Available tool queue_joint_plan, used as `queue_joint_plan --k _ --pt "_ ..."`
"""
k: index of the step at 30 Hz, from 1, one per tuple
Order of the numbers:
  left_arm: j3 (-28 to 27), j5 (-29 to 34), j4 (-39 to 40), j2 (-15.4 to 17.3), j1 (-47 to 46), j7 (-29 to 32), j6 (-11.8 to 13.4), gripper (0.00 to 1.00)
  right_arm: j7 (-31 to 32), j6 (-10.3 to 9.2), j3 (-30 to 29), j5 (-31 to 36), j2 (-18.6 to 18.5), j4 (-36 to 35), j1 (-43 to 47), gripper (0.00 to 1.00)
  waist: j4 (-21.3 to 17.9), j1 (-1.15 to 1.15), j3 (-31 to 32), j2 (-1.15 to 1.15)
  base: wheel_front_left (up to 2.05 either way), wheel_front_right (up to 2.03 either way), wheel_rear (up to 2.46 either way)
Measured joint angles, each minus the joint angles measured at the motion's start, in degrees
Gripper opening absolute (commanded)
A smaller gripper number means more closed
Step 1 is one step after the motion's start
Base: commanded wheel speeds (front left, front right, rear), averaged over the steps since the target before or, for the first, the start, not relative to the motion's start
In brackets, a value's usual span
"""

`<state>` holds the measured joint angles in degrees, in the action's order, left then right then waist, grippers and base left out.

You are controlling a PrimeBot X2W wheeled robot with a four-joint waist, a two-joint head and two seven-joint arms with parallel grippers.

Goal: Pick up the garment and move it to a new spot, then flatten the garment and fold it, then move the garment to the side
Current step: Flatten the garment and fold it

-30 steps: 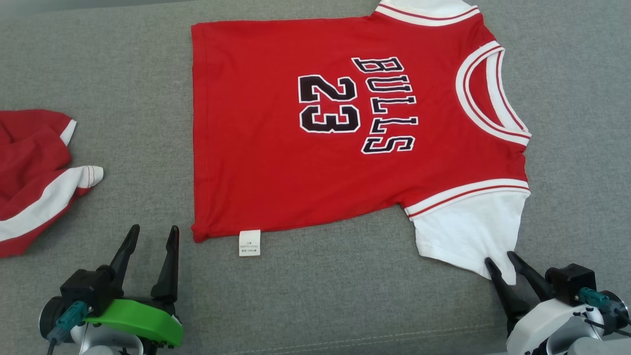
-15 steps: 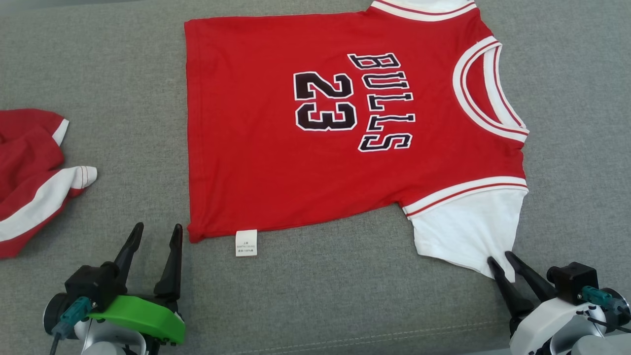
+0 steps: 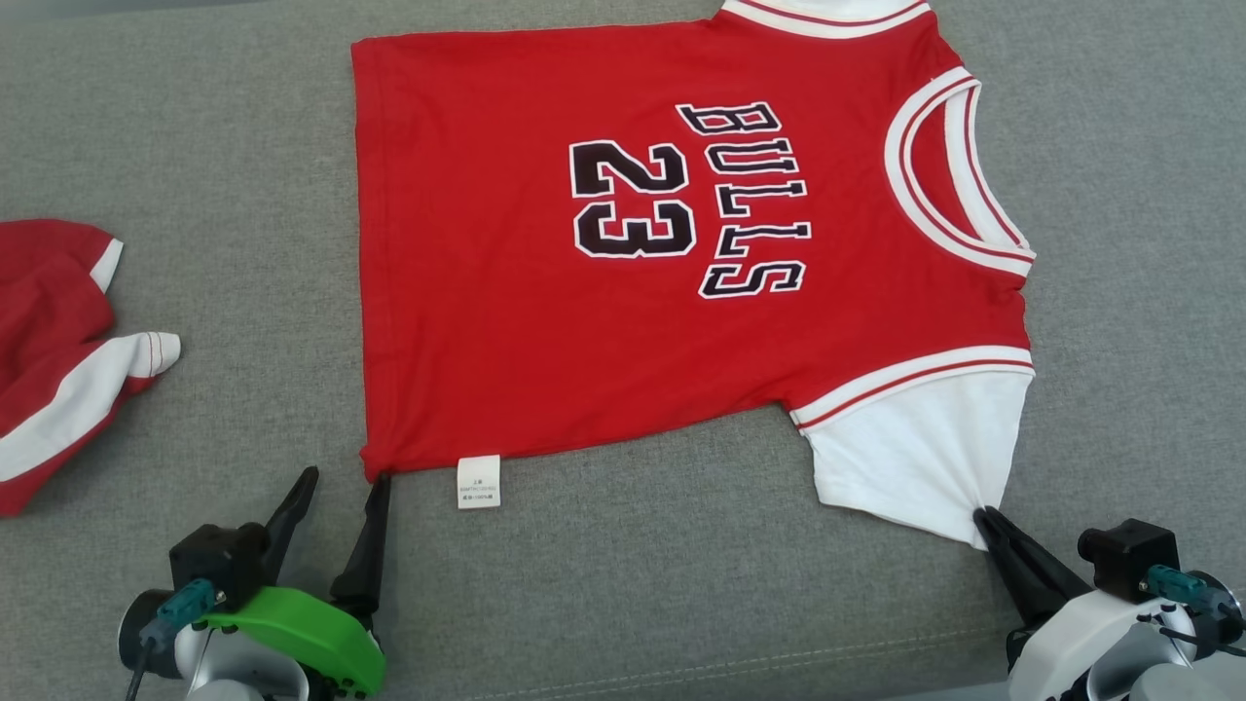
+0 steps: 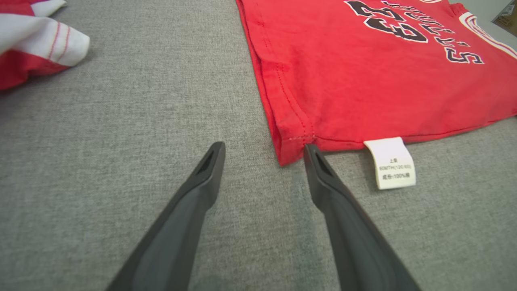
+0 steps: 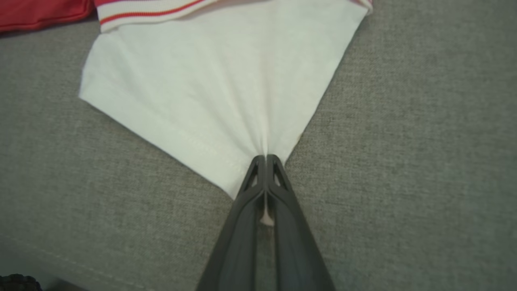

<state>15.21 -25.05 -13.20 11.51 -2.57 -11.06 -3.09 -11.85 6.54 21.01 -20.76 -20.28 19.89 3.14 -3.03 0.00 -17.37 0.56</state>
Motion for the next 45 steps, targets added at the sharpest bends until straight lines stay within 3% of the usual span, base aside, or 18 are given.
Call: queue_joint_plan --k 6,7,8,9,11,13,27,45 --pt "1.40 -2.50 -0.78 -1.72 -2.26 1.79 -1.34 1.00 0.04 0.01 0.33 -0.42 0.01 0.00 -0.29 0.00 -0.26 0.00 -0.22 0.00 0.00 0.00 0.00" --pt "1.58 -2.57 -0.85 -1.81 -2.52 2.02 -1.51 0.86 0.04 0.02 0.38 -0.42 0.01 -0.02 -0.34 0.00 -0.31 0.00 -0.27 0.00 0.00 0.00 0.00" --pt "1.63 -2.64 -0.93 -1.82 -2.73 2.19 -1.52 0.60 0.04 0.02 0.44 -0.42 0.01 -0.02 -0.40 0.00 -0.36 0.00 -0.31 0.00 0.00 0.00 0.00" --pt "1.60 -2.88 -1.10 -1.79 -2.91 2.54 -1.52 0.47 0.04 0.02 0.49 -0.43 0.01 -0.03 -0.43 0.00 -0.43 0.00 -0.35 0.00 0.00 0.00 0.00" --pt "1.58 -2.93 -1.21 -1.77 -3.18 2.54 -1.54 0.36 0.04 0.05 0.62 -0.43 0.01 -0.03 -0.58 0.00 -0.57 0.00 -0.41 0.00 0.00 0.00 0.00" --pt "1.58 -2.93 -1.23 -1.76 -3.28 2.54 -1.94 0.02 0.04 0.29 0.67 -0.45 0.01 -0.03 -0.66 0.00 -0.71 0.00 -0.45 0.00 0.00 0.00 0.00" --pt "0.40 -5.64 2.34 -0.09 -3.27 5.02 -2.48 0.00 0.97 0.52 0.55 -4.95 -0.70 -2.53 -0.54 0.00 -1.35 0.00 -0.11 0.00 0.00 0.00 0.00" --pt "-0.68 -8.13 15.74 4.57 -3.16 16.49 -1.85 0.00 4.44 0.52 -4.33 -19.63 -9.04 -25.10 -1.93 0.00 -4.34 0.00 -1.30 0.00 0.00 0.00 0.00"
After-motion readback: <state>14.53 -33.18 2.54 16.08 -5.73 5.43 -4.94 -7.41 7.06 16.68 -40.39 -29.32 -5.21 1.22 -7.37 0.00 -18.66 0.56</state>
